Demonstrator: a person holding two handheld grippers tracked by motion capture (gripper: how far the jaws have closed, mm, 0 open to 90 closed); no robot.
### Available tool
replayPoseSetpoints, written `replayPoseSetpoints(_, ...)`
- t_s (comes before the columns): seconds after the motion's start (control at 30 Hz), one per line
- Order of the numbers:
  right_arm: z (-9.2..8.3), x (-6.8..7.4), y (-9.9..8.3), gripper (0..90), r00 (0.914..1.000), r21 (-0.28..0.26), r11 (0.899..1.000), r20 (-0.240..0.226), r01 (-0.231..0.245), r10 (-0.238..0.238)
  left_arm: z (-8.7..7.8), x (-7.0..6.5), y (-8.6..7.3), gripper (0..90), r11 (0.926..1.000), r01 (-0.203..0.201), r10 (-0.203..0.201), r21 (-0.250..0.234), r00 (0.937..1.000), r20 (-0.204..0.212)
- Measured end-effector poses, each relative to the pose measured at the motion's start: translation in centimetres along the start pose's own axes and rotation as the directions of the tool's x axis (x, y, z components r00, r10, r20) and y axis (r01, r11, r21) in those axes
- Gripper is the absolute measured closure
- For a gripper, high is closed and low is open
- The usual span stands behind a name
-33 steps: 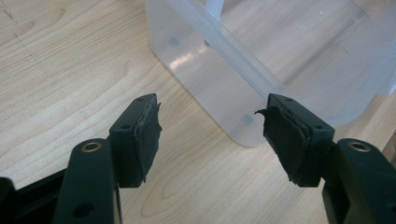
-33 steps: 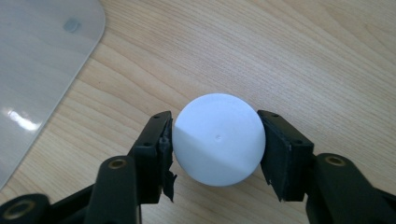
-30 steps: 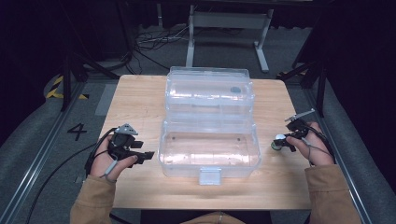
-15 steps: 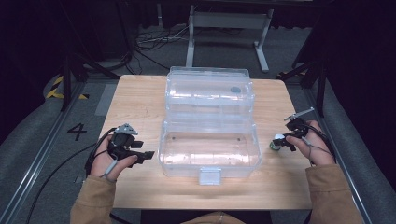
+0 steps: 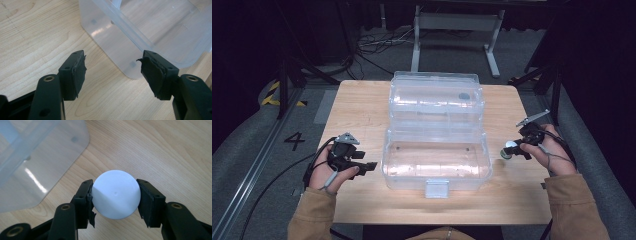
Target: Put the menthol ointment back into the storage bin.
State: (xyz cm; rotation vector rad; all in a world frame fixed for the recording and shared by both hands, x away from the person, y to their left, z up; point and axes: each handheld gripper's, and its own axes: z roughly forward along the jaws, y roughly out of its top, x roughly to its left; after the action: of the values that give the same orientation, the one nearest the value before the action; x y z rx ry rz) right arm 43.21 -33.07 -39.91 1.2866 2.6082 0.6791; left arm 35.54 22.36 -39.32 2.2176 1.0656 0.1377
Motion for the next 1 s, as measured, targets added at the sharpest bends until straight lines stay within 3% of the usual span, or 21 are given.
replayPoseSetpoints(0.27, -1.5, 1.0, 1.1, 50.2, 0.9979, 0.006, 0.998, -0.002, 0.064, -0.064, 0.0, 0.1, -0.1, 36.6, 1.0, 0.008, -0.008, -0.005, 1.0, 0.002)
replayPoseSetpoints(0.43, -2.5, 1.7, 1.7, 50.2, 0.9935, -0.008, 0.994, -0.035, 0.108, -0.108, 0.0, 0.1, -0.1, 36.6, 0.9999, 0.011, -0.011, -0.003, 0.9999, 0.005)
replayPoseSetpoints(0.67, -3.7, 2.5, 2.3, 50.2, 0.9842, -0.011, 0.985, -0.048, 0.17, -0.171, 0.0, 0.2, -0.1, 36.6, 0.9999, 0.013, -0.013, -0.003, 0.9999, 0.004)
replayPoseSetpoints(1.0, -5.2, 4.1, 3.1, 50.2, 0.9617, -0.045, 0.967, -0.1, 0.252, -0.255, 0.0, 0.3, -0.2, 36.6, 0.9998, 0.018, -0.018, -0.003, 0.9998, 0.01)
